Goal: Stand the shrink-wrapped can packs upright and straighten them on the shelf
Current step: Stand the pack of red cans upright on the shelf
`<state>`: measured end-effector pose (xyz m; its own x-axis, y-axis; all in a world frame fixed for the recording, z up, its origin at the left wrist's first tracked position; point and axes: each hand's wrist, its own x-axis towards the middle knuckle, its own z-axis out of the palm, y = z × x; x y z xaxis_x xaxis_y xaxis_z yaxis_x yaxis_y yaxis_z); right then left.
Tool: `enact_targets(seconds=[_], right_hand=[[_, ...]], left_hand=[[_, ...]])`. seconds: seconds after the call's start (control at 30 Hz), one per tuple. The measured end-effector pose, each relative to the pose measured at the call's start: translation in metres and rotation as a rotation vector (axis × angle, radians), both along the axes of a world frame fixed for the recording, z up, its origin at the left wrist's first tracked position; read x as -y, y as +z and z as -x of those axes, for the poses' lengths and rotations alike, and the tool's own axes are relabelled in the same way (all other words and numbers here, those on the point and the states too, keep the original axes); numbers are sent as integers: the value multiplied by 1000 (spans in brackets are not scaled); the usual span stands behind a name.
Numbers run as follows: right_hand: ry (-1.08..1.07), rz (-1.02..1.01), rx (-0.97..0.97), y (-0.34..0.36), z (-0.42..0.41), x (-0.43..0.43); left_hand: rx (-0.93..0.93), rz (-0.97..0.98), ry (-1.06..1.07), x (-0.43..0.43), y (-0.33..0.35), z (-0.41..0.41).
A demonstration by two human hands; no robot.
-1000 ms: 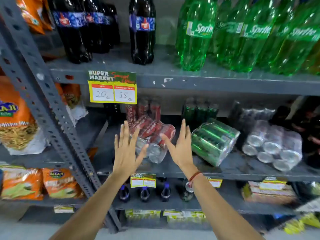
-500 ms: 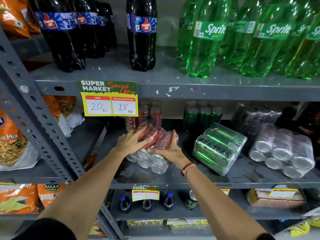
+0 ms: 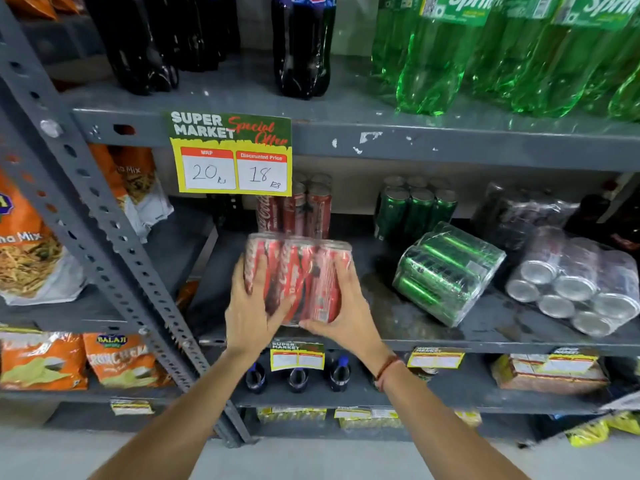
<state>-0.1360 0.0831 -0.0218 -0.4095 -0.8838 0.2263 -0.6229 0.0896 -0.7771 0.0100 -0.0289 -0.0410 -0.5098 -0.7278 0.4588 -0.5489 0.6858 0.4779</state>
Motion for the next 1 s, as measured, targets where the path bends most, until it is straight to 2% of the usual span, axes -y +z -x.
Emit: enact_targets(seconds=[0.07, 0.2, 0.37, 0.4, 0.47, 0.53, 0.6, 0.7, 0.77, 0.9, 1.0], right_hand=[[-1, -11, -132, -10, 0, 0], [35, -47, -193, -7, 17, 8], [134, -56, -364, -9, 34, -8], [108, -27, -337, -6, 36, -8], [-7, 54, -100, 6, 38, 4], [-129, 124, 238, 26, 43, 28], [-134, 81, 398, 49, 49, 51], [-11, -59, 441, 65, 55, 69], [-18, -91, 432, 60, 56, 70], [-109, 23, 374, 33, 50, 56], [-196, 149, 269, 16, 22, 32]], left_hand=[[8, -5, -23, 0, -14, 0], [53, -34, 1, 7, -13, 13], [95, -82, -58, 5, -16, -1], [87, -87, -64, 4, -14, -2], [22, -141, -11, -3, 1, 0], [-144, -262, 120, -14, 23, 11], [-332, -425, 235, -24, 48, 28], [-501, -643, 282, -22, 57, 55], [-519, -690, 277, -17, 49, 67], [-497, -641, 241, 0, 41, 64], [-404, -670, 24, 39, 47, 50]])
